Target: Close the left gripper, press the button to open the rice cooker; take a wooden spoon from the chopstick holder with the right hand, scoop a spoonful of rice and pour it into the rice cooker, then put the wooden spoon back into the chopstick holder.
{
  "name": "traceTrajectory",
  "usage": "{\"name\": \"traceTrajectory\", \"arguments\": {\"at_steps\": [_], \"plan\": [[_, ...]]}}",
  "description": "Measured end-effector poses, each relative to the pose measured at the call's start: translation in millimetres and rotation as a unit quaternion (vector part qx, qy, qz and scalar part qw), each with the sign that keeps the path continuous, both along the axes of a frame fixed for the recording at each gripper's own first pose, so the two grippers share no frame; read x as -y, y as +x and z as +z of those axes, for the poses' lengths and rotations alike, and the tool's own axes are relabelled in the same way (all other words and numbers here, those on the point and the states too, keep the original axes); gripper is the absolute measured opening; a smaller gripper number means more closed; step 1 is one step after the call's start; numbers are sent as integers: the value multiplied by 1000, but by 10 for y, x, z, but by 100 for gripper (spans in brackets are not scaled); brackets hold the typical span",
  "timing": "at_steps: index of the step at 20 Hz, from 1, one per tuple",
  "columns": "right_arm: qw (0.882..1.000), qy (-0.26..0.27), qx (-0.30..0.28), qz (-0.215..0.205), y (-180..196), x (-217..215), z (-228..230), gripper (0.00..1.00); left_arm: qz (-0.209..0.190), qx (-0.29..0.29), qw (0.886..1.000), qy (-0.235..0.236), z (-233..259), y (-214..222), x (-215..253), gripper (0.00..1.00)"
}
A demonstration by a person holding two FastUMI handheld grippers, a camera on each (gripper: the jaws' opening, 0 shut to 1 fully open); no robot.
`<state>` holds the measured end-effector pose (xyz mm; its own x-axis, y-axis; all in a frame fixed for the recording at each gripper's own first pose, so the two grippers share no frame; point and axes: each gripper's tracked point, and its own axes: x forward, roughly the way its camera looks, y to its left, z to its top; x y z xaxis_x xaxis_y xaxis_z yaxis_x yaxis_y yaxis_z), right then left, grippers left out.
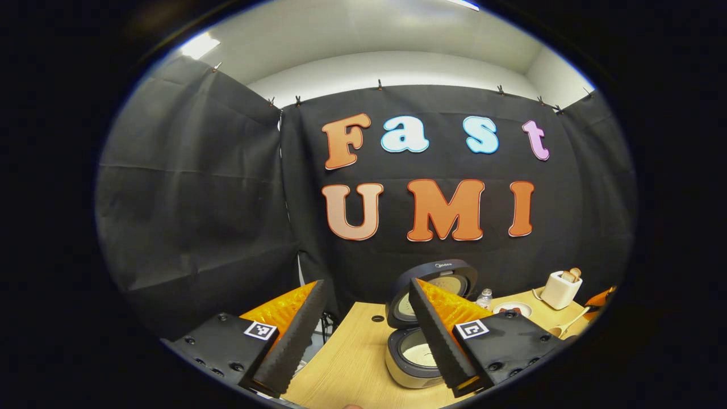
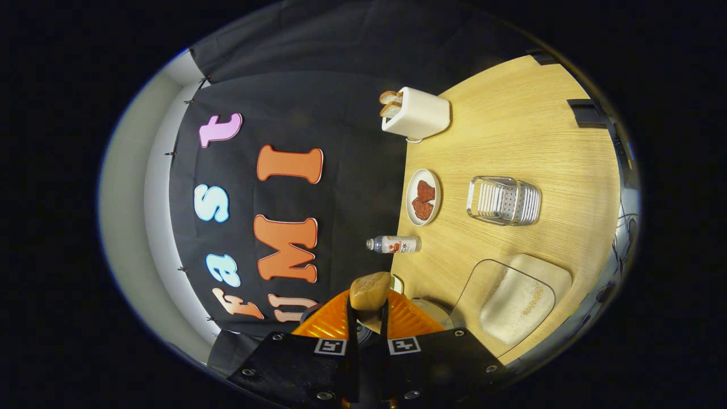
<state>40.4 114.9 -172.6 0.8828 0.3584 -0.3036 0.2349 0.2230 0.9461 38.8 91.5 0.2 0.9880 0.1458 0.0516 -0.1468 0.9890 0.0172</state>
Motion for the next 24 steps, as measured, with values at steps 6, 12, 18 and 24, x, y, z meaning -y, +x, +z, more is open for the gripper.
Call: {"name": "traceTrajectory", "arguments": {"at_steps": [6, 12, 18, 24], "plan": [[1000, -1, 17, 12, 293, -353, 399, 12, -1, -10, 1000, -5, -71, -5, -70, 96], [998, -9, 31, 46, 589, -893, 700, 12, 3, -22, 1000, -10, -183, -48, -170, 98], [995, -33, 67, 73, 883, -1450, 1010, 12, 11, -21, 1000, -17, -103, -43, -267, 99], [988, -74, 88, 100, 1018, -1927, 1060, 12, 27, -19, 999, -14, -84, -108, -380, 99]]}}
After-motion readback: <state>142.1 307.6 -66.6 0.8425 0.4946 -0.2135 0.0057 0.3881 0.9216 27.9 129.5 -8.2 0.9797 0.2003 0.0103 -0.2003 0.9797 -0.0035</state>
